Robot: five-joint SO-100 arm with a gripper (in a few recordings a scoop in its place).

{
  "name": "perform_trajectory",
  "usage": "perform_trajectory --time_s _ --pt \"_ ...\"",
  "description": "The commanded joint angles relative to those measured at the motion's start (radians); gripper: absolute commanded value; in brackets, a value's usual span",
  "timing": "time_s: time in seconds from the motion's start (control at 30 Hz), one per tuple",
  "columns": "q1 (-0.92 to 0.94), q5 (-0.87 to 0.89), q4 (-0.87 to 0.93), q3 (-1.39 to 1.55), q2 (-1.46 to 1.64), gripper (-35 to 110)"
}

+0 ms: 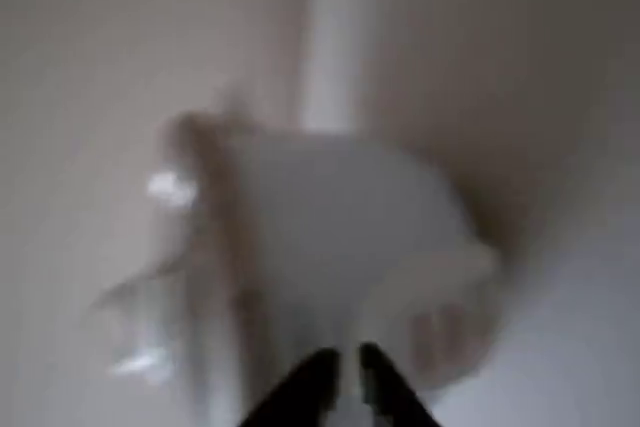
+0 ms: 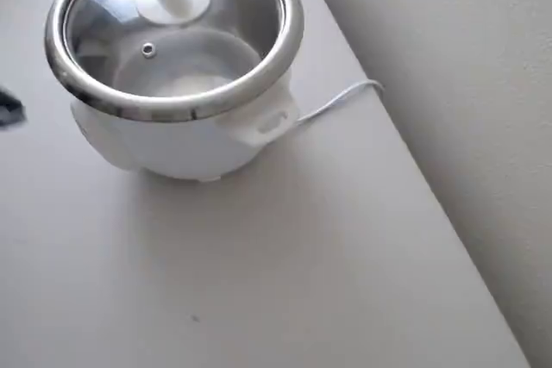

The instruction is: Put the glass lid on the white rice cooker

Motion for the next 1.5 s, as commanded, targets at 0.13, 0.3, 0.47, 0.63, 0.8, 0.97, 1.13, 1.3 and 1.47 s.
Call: perform_trajectory --time_s 0.13,0.3,0.47,0.63,0.8,0.97,1.13,1.3,1.47 --pt "-0.011 0.015 0.014 0.319 0.227 0" --pt "0.009 0.046 0.009 0.466 0.229 0" --pt "0.008 0.041 0.006 0.558 0.229 0" --pt "0.021 0.035 -0.006 0.614 0.229 0" --pt "0.014 0.028 -0.006 0.614 0.229 0" --pt "0.000 0.012 -0.006 0.614 0.229 0" --pt "0.000 0.012 -0.006 0.614 0.229 0" --pt "0.000 0.012 -0.006 0.614 0.229 0" --pt "0.000 0.012 -0.006 0.614 0.229 0"
